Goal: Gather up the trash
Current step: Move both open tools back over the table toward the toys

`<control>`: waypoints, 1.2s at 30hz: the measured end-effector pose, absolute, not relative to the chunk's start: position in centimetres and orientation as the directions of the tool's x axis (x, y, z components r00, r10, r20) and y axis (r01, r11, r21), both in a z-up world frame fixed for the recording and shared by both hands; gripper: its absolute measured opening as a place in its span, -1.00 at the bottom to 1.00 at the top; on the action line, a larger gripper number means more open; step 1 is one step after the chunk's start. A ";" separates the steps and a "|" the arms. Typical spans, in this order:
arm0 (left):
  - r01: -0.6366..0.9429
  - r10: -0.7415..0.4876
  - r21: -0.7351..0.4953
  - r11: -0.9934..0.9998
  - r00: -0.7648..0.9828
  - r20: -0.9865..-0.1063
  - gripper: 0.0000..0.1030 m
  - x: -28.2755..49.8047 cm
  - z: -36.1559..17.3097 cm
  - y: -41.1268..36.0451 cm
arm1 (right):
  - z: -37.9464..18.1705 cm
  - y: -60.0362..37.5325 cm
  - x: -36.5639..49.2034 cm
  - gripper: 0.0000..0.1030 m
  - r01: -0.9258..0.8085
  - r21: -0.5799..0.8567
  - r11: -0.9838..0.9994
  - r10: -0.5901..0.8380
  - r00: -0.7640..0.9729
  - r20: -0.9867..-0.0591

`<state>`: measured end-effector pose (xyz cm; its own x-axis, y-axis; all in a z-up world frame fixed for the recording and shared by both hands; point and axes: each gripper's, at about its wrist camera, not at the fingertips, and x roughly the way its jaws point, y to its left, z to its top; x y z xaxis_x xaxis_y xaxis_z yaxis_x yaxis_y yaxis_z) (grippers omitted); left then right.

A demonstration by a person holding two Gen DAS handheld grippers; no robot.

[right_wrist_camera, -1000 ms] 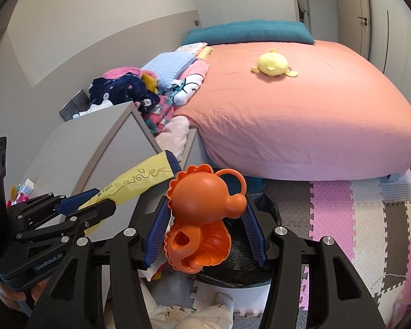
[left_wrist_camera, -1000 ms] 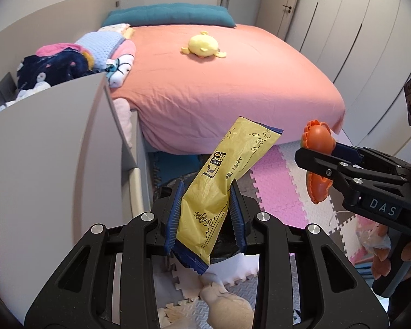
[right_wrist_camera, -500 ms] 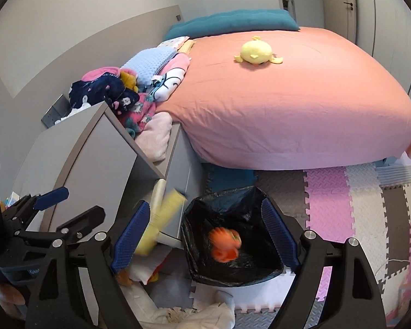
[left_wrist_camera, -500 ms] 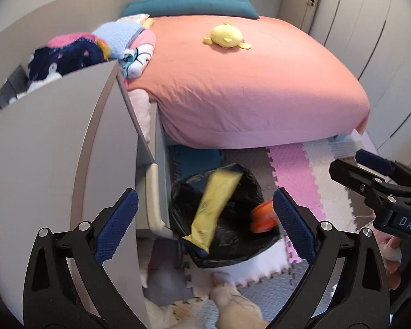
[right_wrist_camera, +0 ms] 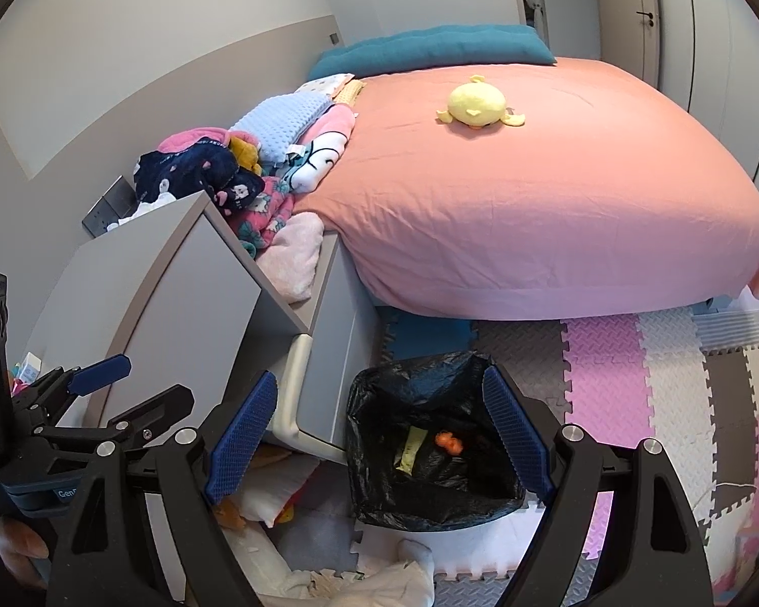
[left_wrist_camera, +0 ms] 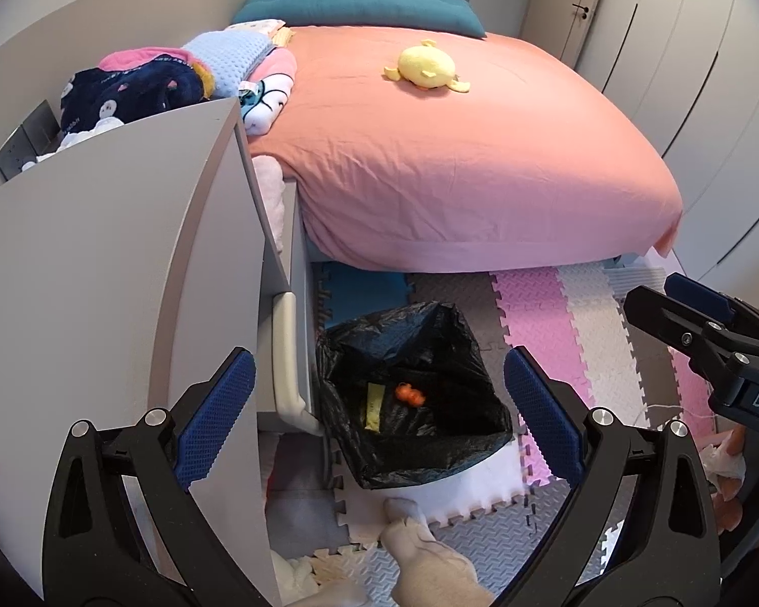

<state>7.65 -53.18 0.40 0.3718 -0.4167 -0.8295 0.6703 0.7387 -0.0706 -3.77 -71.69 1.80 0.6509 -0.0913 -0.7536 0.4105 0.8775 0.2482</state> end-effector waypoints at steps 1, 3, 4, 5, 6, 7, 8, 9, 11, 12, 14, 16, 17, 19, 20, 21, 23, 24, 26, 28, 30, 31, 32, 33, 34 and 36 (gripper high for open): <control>0.670 -0.418 -0.072 0.739 0.371 -0.829 0.85 7.6 0.5 -53.1 | 1.9 -71.6 -3.8 0.63 0.407 0.246 0.880 -0.092 0.652 -0.752; 0.669 -0.418 -0.067 0.740 0.379 -0.826 0.85 7.5 0.7 -52.7 | 2.2 -71.2 -3.7 0.63 0.403 0.242 0.883 -0.093 0.655 -0.750; 0.671 -0.419 -0.066 0.739 0.380 -0.825 0.85 7.5 0.8 -52.6 | 2.4 -71.0 -3.7 0.63 0.399 0.242 0.884 -0.092 0.657 -0.748; 0.671 -0.419 -0.064 0.739 0.382 -0.824 0.85 7.5 1.0 -52.4 | 2.5 -70.7 -3.6 0.63 0.397 0.242 0.886 -0.092 0.659 -0.746; 0.670 -0.419 -0.063 0.739 0.384 -0.823 0.85 7.5 1.1 -52.3 | 2.8 -70.4 -3.5 0.63 0.391 0.242 0.888 -0.089 0.663 -0.743; 0.669 -0.418 -0.061 0.741 0.388 -0.821 0.85 7.5 1.2 -52.0 | 3.0 -70.3 -3.6 0.63 0.387 0.242 0.890 -0.088 0.666 -0.741; 0.666 -0.416 -0.059 0.744 0.392 -0.820 0.85 7.5 1.4 -51.8 | 3.1 -70.0 -3.5 0.63 0.383 0.242 0.892 -0.087 0.669 -0.738; 0.663 -0.415 -0.057 0.746 0.397 -0.819 0.85 7.5 1.5 -51.5 | 3.4 -69.7 -3.5 0.63 0.376 0.242 0.894 -0.084 0.673 -0.735; 0.658 -0.415 -0.056 0.751 0.404 -0.815 0.85 7.5 1.7 -50.8 | 3.8 -69.1 -3.3 0.63 0.365 0.240 0.899 -0.080 0.679 -0.730; 0.653 -0.414 -0.055 0.755 0.410 -0.813 0.86 7.5 1.8 -50.3 | 4.0 -68.7 -3.2 0.63 0.358 0.240 0.902 -0.077 0.682 -0.727; 0.643 -0.413 -0.056 0.764 0.420 -0.808 0.88 7.5 2.1 -49.4 | 4.3 -68.0 -3.0 0.63 0.347 0.239 0.907 -0.072 0.687 -0.723; 0.632 -0.412 -0.057 0.773 0.431 -0.802 0.88 7.6 2.4 -48.4 | 4.7 -67.1 -2.7 0.63 0.334 0.237 0.912 -0.067 0.692 -0.719; 0.626 -0.411 -0.057 0.777 0.438 -0.800 0.88 7.6 2.6 -47.8 | 4.9 -66.8 -2.6 0.63 0.329 0.236 0.914 -0.064 0.693 -0.718; 0.618 -0.408 -0.052 0.785 0.452 -0.793 0.88 7.6 2.9 -46.7 | 5.2 -66.0 -2.3 0.68 0.318 0.234 0.919 -0.059 0.696 -0.715; 0.613 -0.406 -0.048 0.789 0.461 -0.789 0.88 7.6 3.2 -46.1 | 5.4 -65.7 -2.1 0.71 0.313 0.233 0.921 -0.057 0.700 -0.712; 0.607 -0.404 -0.044 0.794 0.471 -0.785 0.88 7.6 3.5 -45.4 | 5.6 -65.2 -2.0 0.71 0.307 0.233 0.923 -0.055 0.703 -0.709; 0.596 -0.401 -0.045 0.802 0.480 -0.780 0.88 7.7 3.9 -44.3 | 6.1 -64.2 -1.6 0.71 0.290 0.232 0.929 -0.045 0.708 -0.704; 0.592 -0.400 -0.046 0.804 0.483 -0.779 0.88 7.8 4.0 -43.9 | 6.2 -63.9 -1.4 0.72 0.285 0.230 0.931 -0.044 0.710 -0.703; 0.582 -0.394 -0.042 0.812 0.493 -0.776 0.88 7.9 4.3 -42.8 | 6.5 -62.9 -0.9 0.72 0.270 0.226 0.936 -0.036 0.712 -0.701; 0.573 -0.383 -0.032 0.819 0.505 -0.773 0.88 8.0 4.6 -41.6 | 6.9 -61.6 -0.4 0.73 0.247 0.221 0.943 -0.024 0.715 -0.699; 0.562 -0.373 -0.023 0.826 0.516 -0.771 0.88 8.0 4.8 -40.6 | 7.0 -60.5 0.1 0.73 0.223 0.221 0.949 -0.005 0.716 -0.698; 0.556 -0.367 -0.018 0.831 0.522 -0.770 0.88 8.1 5.0 -39.9 | 7.2 -59.9 0.3 0.73 0.211 0.220 0.953 0.002 0.717 -0.697; 0.552 -0.363 -0.014 0.833 0.529 -0.767 0.88 8.1 5.2 -39.3 | 7.3 -59.3 0.5 0.73 0.201 0.217 0.955 0.007 0.718 -0.696; 0.547 -0.358 -0.008 0.837 0.537 -0.764 0.88 8.1 5.4 -38.6 | 7.5 -58.6 0.8 0.73 0.189 0.214 0.958 0.014 0.719 -0.695; 0.542 -0.353 -0.001 0.841 0.545 -0.761 0.88 8.1 5.6 -38.0 | 7.7 -58.0 1.1 0.73 0.178 0.213 0.961 0.020 0.720 -0.694; 0.530 -0.342 0.008 0.848 0.559 -0.755 0.88 8.1 5.9 -36.7 | 8.1 -56.7 1.6 0.73 0.152 0.209 0.966 0.035 0.724 -0.689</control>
<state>8.07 -36.70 5.90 0.5593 -0.3418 -0.7552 0.5295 0.8482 0.0082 1.58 -56.65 8.05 0.7238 0.0347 -0.6891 0.1524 0.9660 0.2086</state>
